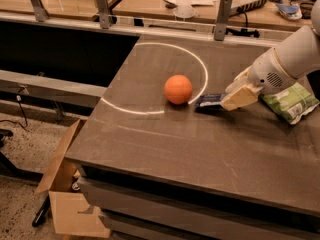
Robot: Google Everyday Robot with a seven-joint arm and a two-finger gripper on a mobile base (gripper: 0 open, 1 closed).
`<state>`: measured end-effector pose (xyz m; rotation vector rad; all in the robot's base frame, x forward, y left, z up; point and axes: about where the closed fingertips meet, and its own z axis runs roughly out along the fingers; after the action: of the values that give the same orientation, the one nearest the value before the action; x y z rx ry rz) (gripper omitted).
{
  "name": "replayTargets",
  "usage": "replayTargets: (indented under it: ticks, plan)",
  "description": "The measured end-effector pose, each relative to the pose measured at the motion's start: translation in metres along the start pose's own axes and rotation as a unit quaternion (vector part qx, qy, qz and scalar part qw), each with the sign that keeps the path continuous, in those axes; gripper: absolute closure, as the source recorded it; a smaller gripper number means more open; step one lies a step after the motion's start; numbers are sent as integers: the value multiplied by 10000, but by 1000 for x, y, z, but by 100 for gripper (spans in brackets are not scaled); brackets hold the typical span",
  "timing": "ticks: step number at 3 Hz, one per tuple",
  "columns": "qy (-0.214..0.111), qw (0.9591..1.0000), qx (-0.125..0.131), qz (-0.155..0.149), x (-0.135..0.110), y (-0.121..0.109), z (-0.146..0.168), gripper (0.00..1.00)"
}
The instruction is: Move rxbar blueberry near orange
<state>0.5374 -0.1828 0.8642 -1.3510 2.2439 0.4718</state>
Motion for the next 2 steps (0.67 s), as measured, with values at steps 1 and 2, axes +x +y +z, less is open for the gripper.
replayTargets:
  ticks: [1,2]
  plan:
    - [-105,9999,-67,-36,-6,4,5,36]
    - [-170,9997,-128,-90,-11,8,8,13]
